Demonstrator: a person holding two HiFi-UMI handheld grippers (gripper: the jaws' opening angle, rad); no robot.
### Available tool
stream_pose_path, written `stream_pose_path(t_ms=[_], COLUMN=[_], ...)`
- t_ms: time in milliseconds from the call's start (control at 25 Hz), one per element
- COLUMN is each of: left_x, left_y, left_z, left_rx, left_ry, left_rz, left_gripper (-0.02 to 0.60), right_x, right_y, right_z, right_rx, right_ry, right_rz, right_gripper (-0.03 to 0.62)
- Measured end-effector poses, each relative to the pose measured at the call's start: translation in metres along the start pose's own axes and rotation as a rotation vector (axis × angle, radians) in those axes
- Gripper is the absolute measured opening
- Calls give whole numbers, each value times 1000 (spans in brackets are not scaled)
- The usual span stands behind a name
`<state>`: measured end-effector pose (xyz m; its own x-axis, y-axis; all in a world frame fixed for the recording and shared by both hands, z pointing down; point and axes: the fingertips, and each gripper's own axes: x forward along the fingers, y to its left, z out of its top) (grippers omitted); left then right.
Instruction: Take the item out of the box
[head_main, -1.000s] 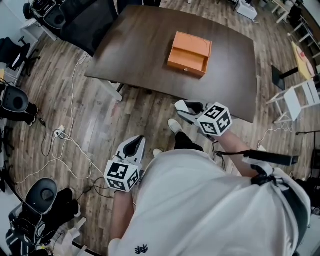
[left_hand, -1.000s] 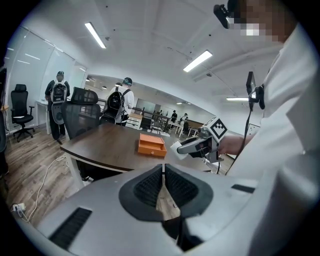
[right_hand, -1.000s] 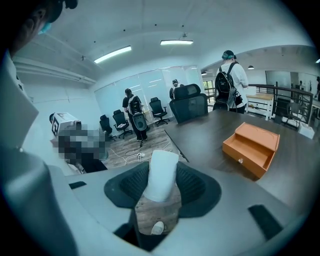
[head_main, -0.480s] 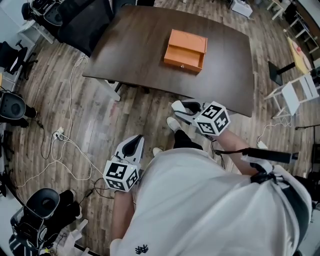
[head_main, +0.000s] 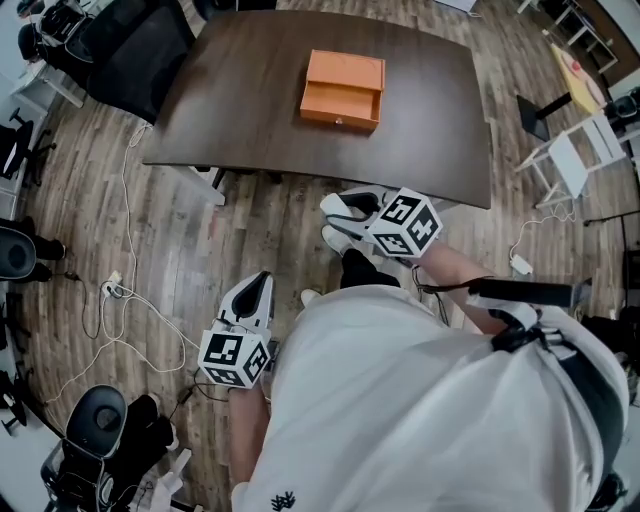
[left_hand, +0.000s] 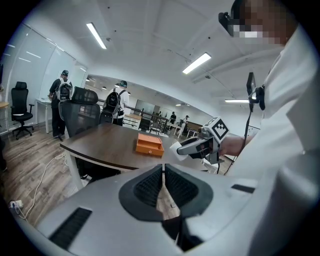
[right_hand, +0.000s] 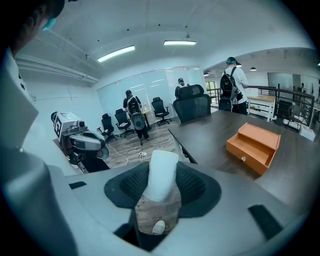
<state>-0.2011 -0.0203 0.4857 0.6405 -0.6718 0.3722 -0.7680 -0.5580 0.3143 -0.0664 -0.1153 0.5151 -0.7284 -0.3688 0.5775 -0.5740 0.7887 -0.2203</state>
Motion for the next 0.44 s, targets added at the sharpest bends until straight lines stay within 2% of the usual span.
stream_pose_path(t_ms=[440], left_x=[4], left_y=[3], left_z=[-3], left_rx=[-7], left_ry=[-3], left_rz=[24], left_gripper=[25], right_x=[10], right_y=[-4], right_z=[-2], right_rx=[-13], right_ry=[11], right_rz=[29], right_gripper=[170])
